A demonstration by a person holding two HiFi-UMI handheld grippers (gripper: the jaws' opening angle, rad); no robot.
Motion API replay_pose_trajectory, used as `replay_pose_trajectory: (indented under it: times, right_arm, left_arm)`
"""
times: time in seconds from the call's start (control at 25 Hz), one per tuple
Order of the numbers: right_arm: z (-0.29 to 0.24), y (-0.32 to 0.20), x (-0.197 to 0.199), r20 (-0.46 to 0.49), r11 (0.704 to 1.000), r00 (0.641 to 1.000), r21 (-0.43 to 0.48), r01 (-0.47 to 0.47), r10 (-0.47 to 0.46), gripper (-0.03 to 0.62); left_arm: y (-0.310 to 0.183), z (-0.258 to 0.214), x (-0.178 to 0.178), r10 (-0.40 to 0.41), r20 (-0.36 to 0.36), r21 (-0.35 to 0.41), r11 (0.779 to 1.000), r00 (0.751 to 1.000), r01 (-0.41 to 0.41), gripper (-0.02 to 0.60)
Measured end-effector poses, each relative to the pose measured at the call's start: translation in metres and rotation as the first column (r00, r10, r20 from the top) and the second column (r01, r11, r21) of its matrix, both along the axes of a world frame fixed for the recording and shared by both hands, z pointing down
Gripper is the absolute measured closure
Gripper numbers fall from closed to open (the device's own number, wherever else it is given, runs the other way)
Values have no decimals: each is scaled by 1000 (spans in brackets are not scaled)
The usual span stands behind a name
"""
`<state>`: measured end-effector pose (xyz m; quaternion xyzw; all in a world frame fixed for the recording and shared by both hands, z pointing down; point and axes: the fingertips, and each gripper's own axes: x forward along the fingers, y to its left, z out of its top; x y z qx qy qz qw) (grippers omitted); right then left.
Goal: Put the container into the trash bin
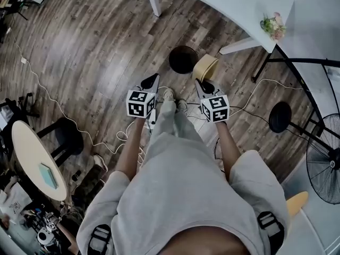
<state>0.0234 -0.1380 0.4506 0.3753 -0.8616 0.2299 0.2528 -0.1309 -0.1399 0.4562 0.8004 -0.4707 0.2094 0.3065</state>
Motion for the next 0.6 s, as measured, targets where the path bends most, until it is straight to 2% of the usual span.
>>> replay_pose_trajectory:
  times: [0.6]
  right_arm:
    - [66, 0, 8, -20, 996, 1000, -90, 4, -5, 568]
  left_arm:
    - [-9, 69, 13, 11, -14, -89, 996, 1000, -12, 571]
